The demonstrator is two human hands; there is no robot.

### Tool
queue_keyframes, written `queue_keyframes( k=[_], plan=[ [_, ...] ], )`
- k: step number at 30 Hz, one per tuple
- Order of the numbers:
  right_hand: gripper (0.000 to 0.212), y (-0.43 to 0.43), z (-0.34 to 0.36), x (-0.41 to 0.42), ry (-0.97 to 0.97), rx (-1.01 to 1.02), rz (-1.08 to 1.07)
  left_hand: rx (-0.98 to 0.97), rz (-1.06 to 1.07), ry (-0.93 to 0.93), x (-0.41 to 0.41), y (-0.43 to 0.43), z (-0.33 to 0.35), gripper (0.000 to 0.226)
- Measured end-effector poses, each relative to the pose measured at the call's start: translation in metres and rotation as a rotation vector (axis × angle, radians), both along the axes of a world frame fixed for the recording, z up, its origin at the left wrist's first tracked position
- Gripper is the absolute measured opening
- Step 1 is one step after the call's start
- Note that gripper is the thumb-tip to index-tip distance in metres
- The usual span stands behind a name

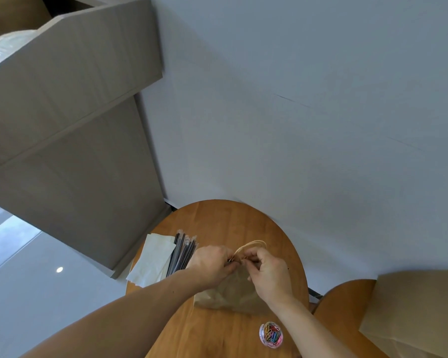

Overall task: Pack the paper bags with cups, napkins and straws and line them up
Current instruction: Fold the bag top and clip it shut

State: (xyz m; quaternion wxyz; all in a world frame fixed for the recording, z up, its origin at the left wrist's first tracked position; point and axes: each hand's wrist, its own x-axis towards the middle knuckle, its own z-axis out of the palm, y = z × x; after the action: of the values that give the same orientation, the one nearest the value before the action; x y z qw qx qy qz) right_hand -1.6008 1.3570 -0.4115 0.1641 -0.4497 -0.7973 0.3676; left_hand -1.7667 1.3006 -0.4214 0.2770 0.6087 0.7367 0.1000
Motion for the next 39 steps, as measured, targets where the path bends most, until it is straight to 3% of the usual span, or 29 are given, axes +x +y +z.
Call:
queue_keyframes(
  k=[3, 15, 19, 31, 36, 39],
  plan=[
    [0.010, 0.004, -0.003, 0.001, -0.069, 0.033, 0.040, 0.017, -0.003, -0.002, 0.001, 0.000, 0.000, 0.025],
    [0.013, 0.014, -0.006, 0.004, -0.129, 0.153, 0.177, 0.081, 0.005, -0.007, 0.000, -0.001, -0.003, 0.021],
    [0.017, 0.013, -0.008, 0.006, -0.227, 0.168, 0.237, 0.108, 0.014, -0.026, 0.002, -0.004, -0.006, 0.019],
    [0.024, 0.008, -0.012, 0.007, -0.288, 0.208, 0.220, 0.148, 0.088, -0.074, 0.006, -0.009, -0.008, 0.015],
    [0.023, 0.003, -0.010, 0.009, -0.254, 0.244, 0.218, 0.104, 0.062, -0.075, 0.005, -0.010, -0.004, 0.016],
    [0.023, -0.006, -0.010, 0.017, -0.092, 0.287, 0.221, 0.054, 0.089, -0.096, 0.001, -0.008, 0.002, 0.015]
  ],
)
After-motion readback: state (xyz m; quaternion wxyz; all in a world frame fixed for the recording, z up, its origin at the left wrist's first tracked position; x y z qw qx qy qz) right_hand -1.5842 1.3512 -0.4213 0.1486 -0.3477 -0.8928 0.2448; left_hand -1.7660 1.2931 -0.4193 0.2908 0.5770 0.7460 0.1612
